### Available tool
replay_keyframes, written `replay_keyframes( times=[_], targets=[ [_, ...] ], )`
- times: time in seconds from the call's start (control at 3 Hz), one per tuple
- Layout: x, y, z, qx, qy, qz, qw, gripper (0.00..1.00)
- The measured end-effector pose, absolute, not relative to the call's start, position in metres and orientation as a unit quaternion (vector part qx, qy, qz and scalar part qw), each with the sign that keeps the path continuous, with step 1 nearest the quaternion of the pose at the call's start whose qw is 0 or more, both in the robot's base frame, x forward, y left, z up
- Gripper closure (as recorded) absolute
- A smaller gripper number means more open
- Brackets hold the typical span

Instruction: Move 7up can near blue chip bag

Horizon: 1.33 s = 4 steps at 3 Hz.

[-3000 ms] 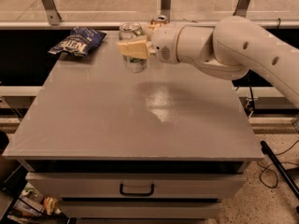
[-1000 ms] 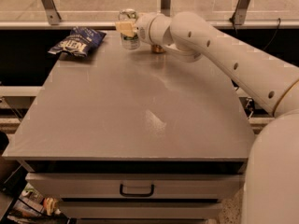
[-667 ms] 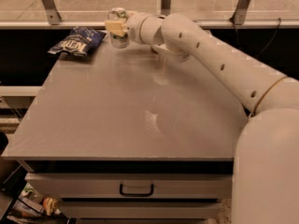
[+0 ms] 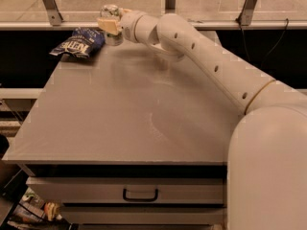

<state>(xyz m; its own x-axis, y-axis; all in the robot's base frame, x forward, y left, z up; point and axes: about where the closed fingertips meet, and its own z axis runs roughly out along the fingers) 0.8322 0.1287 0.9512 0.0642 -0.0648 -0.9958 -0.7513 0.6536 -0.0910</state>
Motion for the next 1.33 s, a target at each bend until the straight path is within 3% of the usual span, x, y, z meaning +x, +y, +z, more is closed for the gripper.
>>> replay_keyframes(
  times=[1.33],
  targets=[
    [0.850, 0.140, 0.904, -0.303, 0.674, 0.256, 0.623, 1.00]
  ],
)
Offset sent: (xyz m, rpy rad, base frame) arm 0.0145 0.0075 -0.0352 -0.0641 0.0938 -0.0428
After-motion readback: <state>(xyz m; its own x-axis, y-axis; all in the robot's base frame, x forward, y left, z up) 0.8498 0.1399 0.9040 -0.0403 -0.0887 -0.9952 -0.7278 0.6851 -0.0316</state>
